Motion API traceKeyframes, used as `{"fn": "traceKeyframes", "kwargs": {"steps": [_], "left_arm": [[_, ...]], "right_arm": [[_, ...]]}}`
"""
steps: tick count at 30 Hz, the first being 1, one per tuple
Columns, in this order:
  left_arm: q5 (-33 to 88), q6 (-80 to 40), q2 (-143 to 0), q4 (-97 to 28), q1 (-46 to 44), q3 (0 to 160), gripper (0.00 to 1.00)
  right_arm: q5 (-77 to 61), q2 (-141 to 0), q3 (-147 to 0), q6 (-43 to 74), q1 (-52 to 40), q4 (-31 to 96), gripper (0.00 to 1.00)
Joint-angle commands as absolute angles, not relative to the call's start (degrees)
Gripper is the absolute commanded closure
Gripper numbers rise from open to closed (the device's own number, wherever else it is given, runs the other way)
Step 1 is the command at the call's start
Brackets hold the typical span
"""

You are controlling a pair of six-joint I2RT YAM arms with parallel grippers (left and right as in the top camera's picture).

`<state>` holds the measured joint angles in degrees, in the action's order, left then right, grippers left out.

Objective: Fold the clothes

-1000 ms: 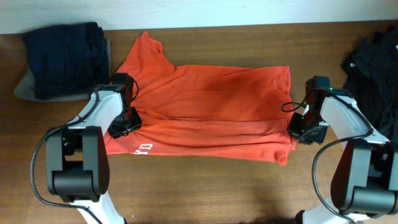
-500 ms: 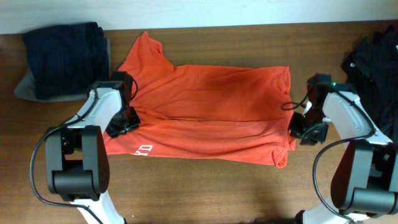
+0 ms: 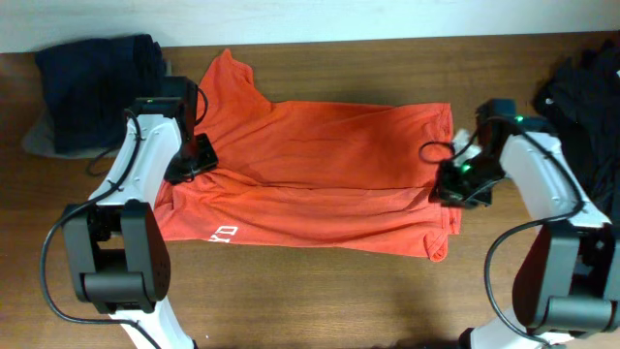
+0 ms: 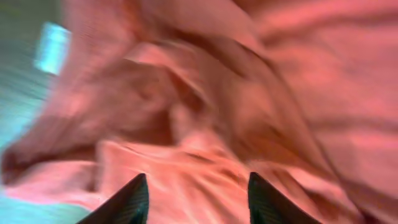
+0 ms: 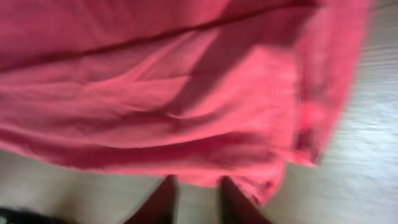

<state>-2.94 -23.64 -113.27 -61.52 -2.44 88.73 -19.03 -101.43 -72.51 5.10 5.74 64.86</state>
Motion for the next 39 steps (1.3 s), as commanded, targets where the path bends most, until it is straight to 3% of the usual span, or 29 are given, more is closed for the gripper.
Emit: {"fn": "traceKeyframes", "kwargs": {"steps": [1,5,14,24,33,35,39], "left_arm": [[5.3,-18.74,-112.81,-62.76,-3.88,88.4,0.48],[4.95,-18.74,-112.81,-66.48,-4.45,88.2,0.49],[2.98,-18.33,-112.84,-67.68,-4.47,87.53,0.49],[-0.45,-18.33,-112.84,-68.18,-4.45,87.44,0.48],[-1.52,-18.35,-112.84,-67.79,-4.45,87.44,0.36],[-1.52,-18.35,-112.84,-67.61,-4.45,87.44,0.29],[-1.5,-18.35,-112.84,-66.83,-4.45,87.44,0.27]], "right_arm": [[-20.82,-101.58,-68.42,5.58,2.92,62.35,0.87],[-20.84,-101.58,-63.94,9.72,1.08,59.0,0.96],[-19.86,-101.58,-54.11,12.99,0.86,49.8,0.96],[-8.08,-101.58,-53.76,19.31,1.43,51.42,0.96],[-0.78,-101.58,-53.8,21.98,9.39,51.99,0.96],[-0.58,-101.58,-53.95,21.96,11.92,51.55,0.96],[-0.58,-101.58,-55.16,19.0,16.23,49.1,0.95]]}}
